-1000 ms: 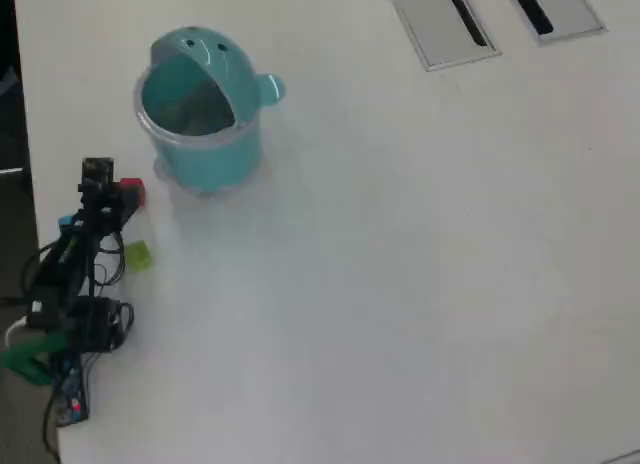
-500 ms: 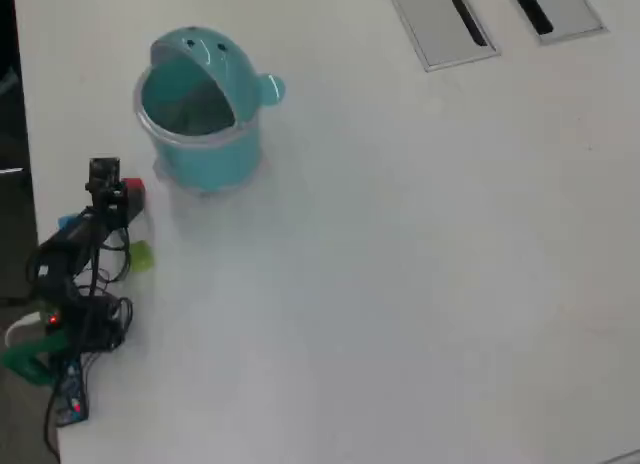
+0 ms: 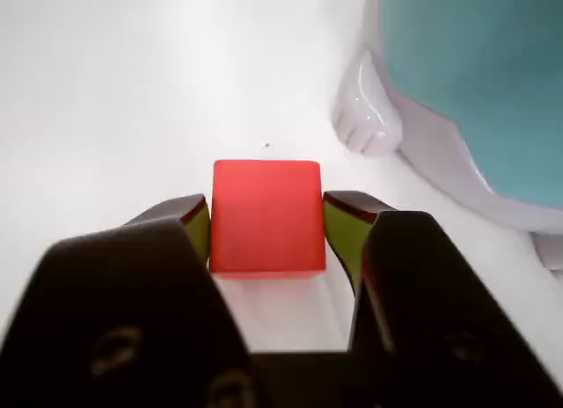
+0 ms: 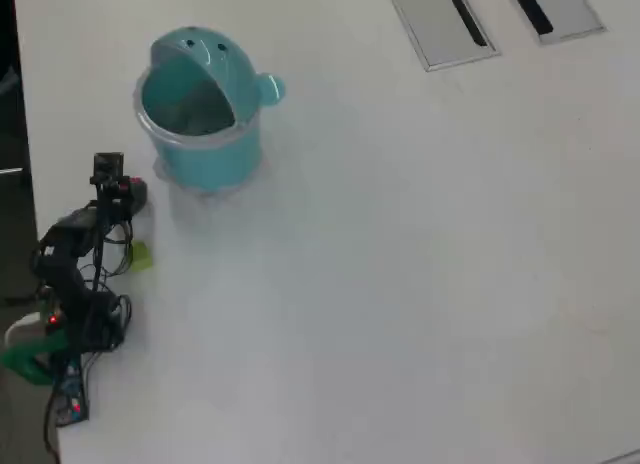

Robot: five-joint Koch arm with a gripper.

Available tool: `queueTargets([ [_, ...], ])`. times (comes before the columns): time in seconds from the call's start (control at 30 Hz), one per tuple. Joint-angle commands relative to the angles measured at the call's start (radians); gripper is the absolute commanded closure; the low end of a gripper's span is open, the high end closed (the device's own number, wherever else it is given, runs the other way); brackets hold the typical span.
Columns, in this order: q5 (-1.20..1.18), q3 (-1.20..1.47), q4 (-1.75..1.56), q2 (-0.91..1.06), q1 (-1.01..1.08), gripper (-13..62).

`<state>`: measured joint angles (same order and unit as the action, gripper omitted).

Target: Grasp RGB lego blocks and put them in the bin one by one.

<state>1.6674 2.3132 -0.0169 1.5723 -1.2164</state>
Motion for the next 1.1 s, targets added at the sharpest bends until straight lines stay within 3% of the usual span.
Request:
queueTargets([
  [0.0, -0.020, -0.057, -0.066, 0.021, -0.008, 36.5],
  [0.27, -0.021, -0.026, -0.026, 0.138, 0.012, 41.7],
  [0.73, -0.023, -0.106, 0.255, 0.431, 0.015, 42.3],
  [1.07, -0.064, -0.532, 0.520, 0.483, 0.043, 42.4],
])
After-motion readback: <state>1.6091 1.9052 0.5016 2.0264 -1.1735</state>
